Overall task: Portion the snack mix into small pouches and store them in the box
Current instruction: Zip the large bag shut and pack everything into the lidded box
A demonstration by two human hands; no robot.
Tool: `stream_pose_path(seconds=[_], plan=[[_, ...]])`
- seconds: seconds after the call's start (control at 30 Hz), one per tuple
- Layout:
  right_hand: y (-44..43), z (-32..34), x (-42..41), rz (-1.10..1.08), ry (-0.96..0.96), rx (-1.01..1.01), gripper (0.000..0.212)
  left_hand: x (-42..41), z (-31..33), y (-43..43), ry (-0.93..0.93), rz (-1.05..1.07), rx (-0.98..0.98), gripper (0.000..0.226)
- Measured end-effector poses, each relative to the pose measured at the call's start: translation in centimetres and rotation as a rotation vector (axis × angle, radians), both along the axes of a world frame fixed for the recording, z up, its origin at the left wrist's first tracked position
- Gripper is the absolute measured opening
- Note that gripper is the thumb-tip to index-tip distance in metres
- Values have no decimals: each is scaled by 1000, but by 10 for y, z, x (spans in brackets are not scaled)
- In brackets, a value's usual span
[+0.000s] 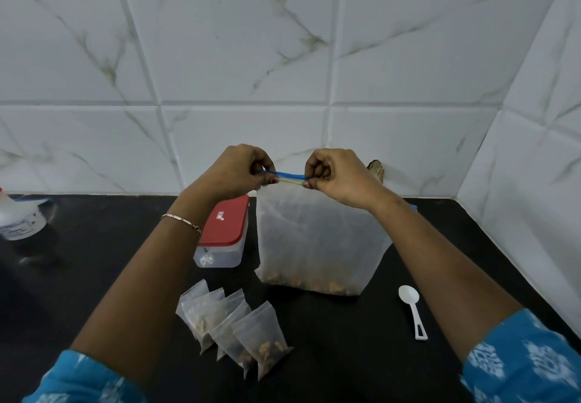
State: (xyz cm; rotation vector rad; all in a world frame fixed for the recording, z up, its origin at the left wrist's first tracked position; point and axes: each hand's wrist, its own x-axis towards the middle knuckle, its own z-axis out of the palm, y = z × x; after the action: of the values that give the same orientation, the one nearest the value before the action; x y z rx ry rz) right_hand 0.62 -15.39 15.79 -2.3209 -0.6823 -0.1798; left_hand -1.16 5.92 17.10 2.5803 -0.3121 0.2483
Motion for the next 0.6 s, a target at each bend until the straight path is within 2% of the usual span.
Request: stream_pose_path(seconds=[0.17,0.37,0.6], plan=[[0,0,-1,7,-17,8,16,-1,2,-6,4,-61,142,20],[3,1,-5,23,-55,-29,23,-1,3,-32,-45,-129,166,18],[-6,3,-6,-21,17,-56,17,0,0,-35,-77,-117,198,17]])
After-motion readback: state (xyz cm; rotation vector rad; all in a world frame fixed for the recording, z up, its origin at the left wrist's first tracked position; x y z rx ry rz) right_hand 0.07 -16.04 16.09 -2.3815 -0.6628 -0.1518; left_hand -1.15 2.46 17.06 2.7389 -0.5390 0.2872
